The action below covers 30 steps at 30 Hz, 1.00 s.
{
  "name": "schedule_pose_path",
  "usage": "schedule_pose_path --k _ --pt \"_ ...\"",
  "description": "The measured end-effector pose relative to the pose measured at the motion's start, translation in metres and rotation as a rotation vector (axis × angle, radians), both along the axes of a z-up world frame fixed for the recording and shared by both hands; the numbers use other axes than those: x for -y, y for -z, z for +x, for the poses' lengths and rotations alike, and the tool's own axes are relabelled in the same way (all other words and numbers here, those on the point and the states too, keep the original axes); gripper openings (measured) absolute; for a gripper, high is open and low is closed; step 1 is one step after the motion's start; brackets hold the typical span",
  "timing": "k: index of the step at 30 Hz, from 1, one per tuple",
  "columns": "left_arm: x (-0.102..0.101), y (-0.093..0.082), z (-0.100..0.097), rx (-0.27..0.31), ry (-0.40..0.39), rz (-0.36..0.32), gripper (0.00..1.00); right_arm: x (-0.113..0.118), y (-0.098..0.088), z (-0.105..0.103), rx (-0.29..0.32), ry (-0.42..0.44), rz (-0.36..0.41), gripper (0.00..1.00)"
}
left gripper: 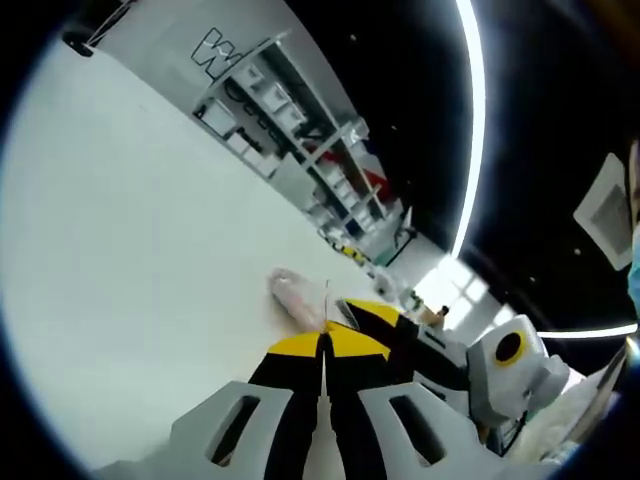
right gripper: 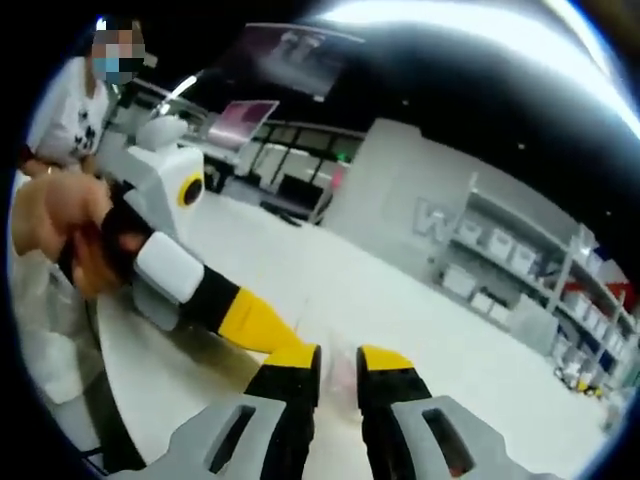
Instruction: Open the resealable bag by pulling the two sides of the seal apart until the entire bag opening is separated and visibly accessible.
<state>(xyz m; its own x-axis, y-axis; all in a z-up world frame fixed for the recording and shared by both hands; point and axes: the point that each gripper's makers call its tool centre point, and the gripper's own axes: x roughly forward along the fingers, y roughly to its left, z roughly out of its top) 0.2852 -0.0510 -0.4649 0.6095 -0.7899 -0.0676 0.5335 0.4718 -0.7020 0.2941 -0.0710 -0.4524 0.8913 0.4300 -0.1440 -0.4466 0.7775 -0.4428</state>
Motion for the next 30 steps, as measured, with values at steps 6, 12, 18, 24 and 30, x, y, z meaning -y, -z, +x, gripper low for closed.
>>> schedule_pose_path --k 6,12,18,24,30 --pt "0.0 0.0 0.0 0.002 0.003 0.003 0.01 0.0 0.002 0.0 -0.009 -0.004 -0.005 0.02" --pt "0.0 0.001 0.001 0.014 -0.004 0.02 0.01 -0.001 0.003 -0.001 -0.017 -0.01 0.0 0.0" --pt "-0.001 -0.001 0.001 0.041 -0.01 0.027 0.01 0.003 -0.005 -0.002 0.011 0.001 0.008 0.0" --pt "0.0 -0.001 -0.004 0.088 -0.01 0.064 0.02 0.004 -0.007 -0.001 0.022 0.003 0.004 0.0" --pt "-0.013 -0.002 -0.001 0.25 -0.088 0.218 0.14 0.005 -0.012 0.001 0.041 0.008 -0.001 0.0"
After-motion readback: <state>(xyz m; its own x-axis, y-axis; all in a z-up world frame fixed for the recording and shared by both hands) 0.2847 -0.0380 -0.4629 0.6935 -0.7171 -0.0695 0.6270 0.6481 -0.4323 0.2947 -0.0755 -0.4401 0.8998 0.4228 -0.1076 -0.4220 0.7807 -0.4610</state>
